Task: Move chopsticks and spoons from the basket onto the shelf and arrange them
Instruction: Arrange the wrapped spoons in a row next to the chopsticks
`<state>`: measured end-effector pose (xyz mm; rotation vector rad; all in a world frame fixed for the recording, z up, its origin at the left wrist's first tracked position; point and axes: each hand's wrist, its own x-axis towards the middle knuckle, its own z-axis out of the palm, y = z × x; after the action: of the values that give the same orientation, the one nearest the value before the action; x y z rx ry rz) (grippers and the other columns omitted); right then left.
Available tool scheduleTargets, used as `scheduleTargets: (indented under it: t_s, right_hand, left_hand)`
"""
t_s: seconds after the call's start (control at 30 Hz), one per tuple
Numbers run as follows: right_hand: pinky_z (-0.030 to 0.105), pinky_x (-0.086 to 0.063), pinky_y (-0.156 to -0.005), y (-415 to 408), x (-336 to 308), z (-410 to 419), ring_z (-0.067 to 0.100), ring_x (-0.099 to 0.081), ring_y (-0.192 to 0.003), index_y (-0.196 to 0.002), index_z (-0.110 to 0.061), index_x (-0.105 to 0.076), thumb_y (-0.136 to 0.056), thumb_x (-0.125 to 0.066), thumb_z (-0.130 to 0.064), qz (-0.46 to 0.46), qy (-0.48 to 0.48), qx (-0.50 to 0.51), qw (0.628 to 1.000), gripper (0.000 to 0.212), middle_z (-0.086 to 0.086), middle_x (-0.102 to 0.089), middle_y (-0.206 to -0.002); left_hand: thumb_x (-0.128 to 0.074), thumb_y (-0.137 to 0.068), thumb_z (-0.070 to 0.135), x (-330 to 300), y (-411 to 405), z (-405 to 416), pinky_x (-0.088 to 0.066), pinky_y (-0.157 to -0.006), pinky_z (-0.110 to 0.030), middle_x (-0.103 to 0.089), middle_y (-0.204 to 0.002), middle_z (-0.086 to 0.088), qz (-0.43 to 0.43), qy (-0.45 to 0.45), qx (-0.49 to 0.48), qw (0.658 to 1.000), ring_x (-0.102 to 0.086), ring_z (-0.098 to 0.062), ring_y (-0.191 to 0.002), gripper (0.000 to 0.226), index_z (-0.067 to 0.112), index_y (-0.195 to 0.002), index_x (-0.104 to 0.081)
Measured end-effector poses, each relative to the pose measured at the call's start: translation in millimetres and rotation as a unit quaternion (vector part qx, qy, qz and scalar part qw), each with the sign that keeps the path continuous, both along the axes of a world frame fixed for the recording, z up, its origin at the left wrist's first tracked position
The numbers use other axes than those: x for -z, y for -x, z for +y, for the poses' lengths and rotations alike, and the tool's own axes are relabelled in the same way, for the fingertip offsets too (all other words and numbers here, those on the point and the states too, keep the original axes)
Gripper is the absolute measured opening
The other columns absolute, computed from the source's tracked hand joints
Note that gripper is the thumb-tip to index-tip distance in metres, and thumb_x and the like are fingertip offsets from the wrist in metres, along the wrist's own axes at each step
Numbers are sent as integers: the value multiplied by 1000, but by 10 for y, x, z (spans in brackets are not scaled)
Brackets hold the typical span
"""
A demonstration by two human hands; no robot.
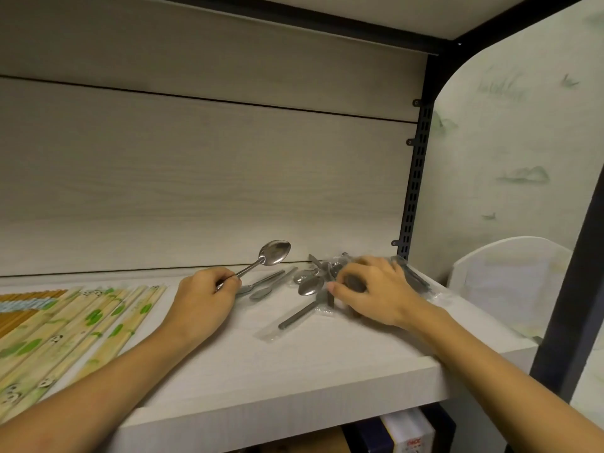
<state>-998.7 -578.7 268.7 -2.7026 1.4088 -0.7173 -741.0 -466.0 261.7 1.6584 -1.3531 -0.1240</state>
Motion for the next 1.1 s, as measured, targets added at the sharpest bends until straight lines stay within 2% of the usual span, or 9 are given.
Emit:
scheduleTargets:
  t_s: [0.13, 0.2, 0.33, 0.47, 0.6, 0.77, 0.93, 1.0, 1.1]
  right_hand:
    - [43, -47, -92, -219, -207, -124, 17, -58, -98, -103, -34, -65, -85, -59, -49, -15, 23, -29, 999, 24, -9, -65, -101]
    - [37, -47, -91, -381, -299, -177, 17, -60, -100, -118, -31, -64, -86, -67, -35, 47, -22, -58, 997, 32, -8, -66, -106]
    - [30, -41, -92, -586, -425, -243, 11, -49, -96, -128, -36, -60, -83, -72, -38, 208, -117, -88, 967, 46, -20, -55, -90]
    - [25, -40, -87, -593, -331, -301, 10, -50, -98, -126, -29, -64, -81, -75, -36, 143, -141, -128, 971, 46, -11, -55, -102]
    - [30, -46, -89, -593, -282, -307, 12, -52, -96, -123, -28, -65, -80, -77, -34, 120, -149, -128, 973, 45, -10, -54, -101]
    - [16, -44, -65, -515, -294, -218, 1, -54, -69, -85, -23, -66, -78, -79, -21, -18, -167, -165, 972, 15, -9, -64, -84]
    - [32, -47, -63, -447, -344, -162, 12, -47, -62, -74, -25, -68, -77, -79, -28, -161, -114, -169, 966, 12, -2, -70, -87]
    - [29, -45, -59, -455, -401, -111, 16, -51, -63, -74, -17, -63, -81, -76, -20, -282, -104, -184, 936, 14, 1, -71, -90]
    - [22, -42, -49, -467, -512, -51, 11, -61, -64, -76, -6, -47, -89, -58, 3, -463, -150, -190, 853, 20, 15, -72, -97]
  left_hand:
    - [-53, -93, 18, 14, -13, -48, -36, -57, -21, -62, -67, 6, 10, -8, 15, 1000, -54, -9, -67, 23, 25, -76, -67]
    - [-53, -93, 19, 21, -17, -72, -35, -58, -20, -62, -67, 8, 12, -8, 17, 1000, -54, -7, -68, 22, 24, -78, -68]
    - [-54, -93, 19, 27, -57, -112, -36, -58, -17, -62, -68, 8, 11, -4, 10, 1000, -54, -7, -69, 21, 22, -80, -70]
    - [-54, -93, 20, 34, -74, -139, -38, -61, -19, -64, -71, 8, 12, -5, 17, 1000, -56, -8, -73, 20, 22, -82, -71]
    - [-54, -93, 19, 21, -82, -162, -42, -68, -26, -68, -77, 0, 37, -9, 25, 999, -60, -21, -79, 21, 22, -81, -70]
    - [-55, -93, 19, 12, -74, -149, -41, -68, -24, -68, -78, -2, 44, -11, 24, 999, -60, -23, -82, 20, 22, -80, -71]
    - [-53, -94, 18, -4, -67, -132, -41, -68, -23, -69, -82, 0, 52, -11, 27, 998, -61, -22, -84, 21, 20, -83, -71]
    - [-52, -94, 17, -5, -72, -122, -39, -66, -22, -68, -80, -3, 58, -9, 25, 998, -60, -23, -83, 21, 19, -84, -71]
    - [-52, -95, 19, 3, -93, -128, -37, -62, -22, -66, -77, -5, 73, -2, 22, 997, -56, -19, -74, 20, 18, -85, -70]
